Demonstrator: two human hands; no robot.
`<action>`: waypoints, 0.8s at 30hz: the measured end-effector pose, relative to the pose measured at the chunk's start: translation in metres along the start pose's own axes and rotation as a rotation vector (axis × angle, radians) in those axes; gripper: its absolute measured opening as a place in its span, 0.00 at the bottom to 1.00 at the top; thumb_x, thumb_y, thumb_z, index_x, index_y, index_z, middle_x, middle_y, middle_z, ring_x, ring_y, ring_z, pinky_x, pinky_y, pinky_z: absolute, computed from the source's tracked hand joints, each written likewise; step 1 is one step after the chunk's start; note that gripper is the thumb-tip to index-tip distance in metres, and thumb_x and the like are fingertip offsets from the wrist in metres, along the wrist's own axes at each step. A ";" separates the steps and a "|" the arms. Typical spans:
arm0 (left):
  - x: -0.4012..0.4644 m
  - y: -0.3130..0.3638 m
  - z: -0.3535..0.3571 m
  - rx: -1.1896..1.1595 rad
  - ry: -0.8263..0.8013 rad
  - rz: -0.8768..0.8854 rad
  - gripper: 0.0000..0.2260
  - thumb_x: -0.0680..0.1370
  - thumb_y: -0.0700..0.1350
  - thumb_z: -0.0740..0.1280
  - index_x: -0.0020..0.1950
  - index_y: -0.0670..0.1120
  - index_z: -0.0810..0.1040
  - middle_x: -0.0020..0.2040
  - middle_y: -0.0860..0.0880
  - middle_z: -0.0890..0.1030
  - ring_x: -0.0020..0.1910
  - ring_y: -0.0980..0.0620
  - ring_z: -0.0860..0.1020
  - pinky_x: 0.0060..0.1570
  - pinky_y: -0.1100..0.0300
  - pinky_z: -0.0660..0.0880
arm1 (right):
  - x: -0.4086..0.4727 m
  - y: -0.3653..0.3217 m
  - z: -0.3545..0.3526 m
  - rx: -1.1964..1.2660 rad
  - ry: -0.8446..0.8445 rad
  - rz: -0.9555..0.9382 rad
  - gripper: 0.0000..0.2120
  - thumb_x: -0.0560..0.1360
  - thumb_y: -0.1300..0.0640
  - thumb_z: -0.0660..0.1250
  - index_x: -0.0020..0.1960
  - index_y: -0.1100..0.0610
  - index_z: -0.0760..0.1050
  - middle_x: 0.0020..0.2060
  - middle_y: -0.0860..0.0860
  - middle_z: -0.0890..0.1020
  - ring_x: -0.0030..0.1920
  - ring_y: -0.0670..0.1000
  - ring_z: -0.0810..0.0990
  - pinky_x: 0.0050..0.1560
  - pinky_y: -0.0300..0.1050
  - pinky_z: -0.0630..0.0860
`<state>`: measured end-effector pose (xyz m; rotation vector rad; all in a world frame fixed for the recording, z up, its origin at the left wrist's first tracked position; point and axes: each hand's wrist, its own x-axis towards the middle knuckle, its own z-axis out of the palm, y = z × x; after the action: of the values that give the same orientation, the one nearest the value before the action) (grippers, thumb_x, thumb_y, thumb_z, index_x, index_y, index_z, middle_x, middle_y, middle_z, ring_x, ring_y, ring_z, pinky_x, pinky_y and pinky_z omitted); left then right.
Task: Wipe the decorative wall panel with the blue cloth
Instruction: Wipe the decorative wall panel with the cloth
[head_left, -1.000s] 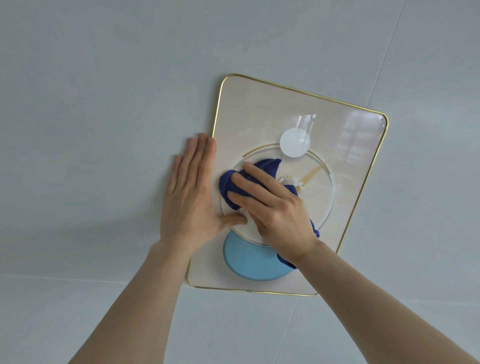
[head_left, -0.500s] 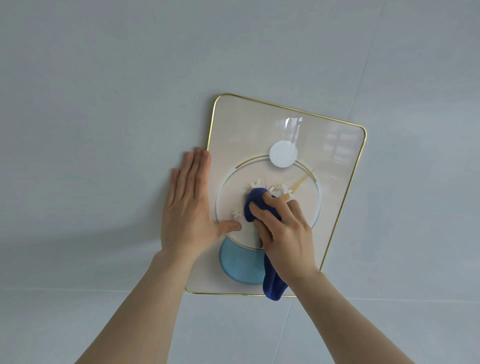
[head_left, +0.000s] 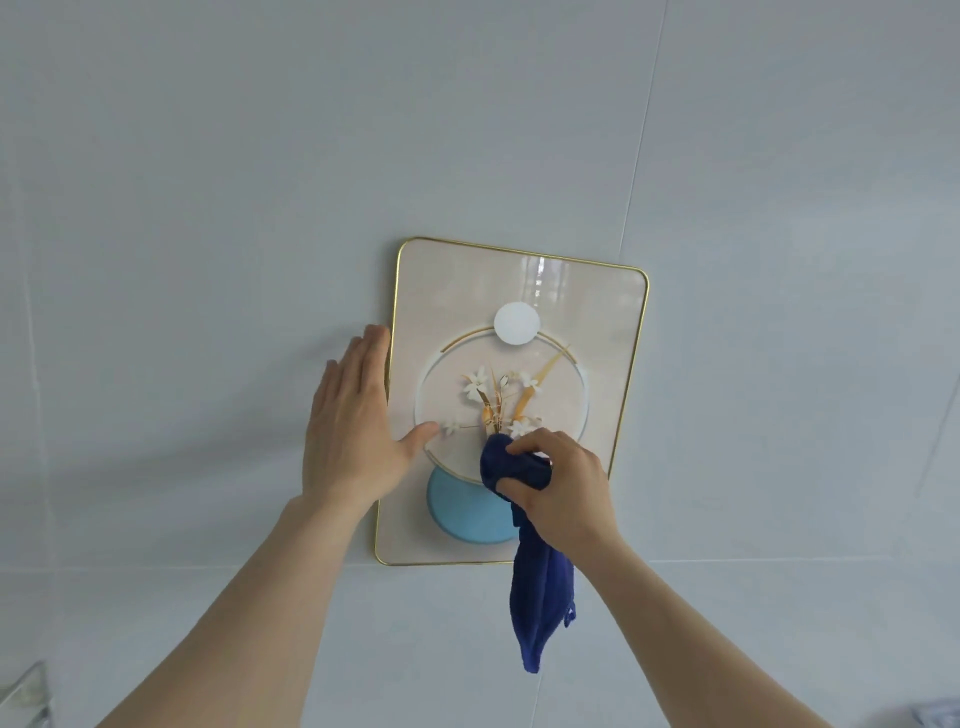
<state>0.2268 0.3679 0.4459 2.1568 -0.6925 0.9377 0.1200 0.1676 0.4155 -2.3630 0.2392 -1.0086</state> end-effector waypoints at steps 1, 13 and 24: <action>-0.006 0.004 -0.003 -0.006 0.016 0.018 0.45 0.72 0.58 0.76 0.82 0.49 0.56 0.82 0.49 0.61 0.81 0.47 0.60 0.80 0.49 0.55 | -0.003 0.000 -0.003 0.050 -0.019 0.054 0.17 0.68 0.56 0.80 0.52 0.47 0.79 0.51 0.45 0.83 0.49 0.52 0.81 0.48 0.46 0.77; -0.067 0.055 -0.002 -0.273 -0.497 0.170 0.26 0.72 0.60 0.75 0.68 0.66 0.72 0.66 0.64 0.78 0.67 0.59 0.73 0.67 0.51 0.73 | -0.043 0.003 -0.042 0.486 -0.217 0.313 0.15 0.69 0.62 0.82 0.46 0.60 0.76 0.49 0.57 0.86 0.48 0.58 0.85 0.44 0.46 0.80; -0.076 0.073 -0.002 -0.240 -0.537 0.147 0.15 0.77 0.51 0.73 0.62 0.63 0.78 0.58 0.62 0.83 0.57 0.58 0.80 0.60 0.54 0.78 | -0.060 0.007 -0.055 0.766 -0.325 0.373 0.10 0.74 0.63 0.77 0.44 0.59 0.75 0.47 0.66 0.84 0.45 0.61 0.84 0.52 0.57 0.78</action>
<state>0.1305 0.3388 0.4151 2.1665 -1.1695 0.3082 0.0391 0.1608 0.4062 -1.6556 0.1266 -0.4136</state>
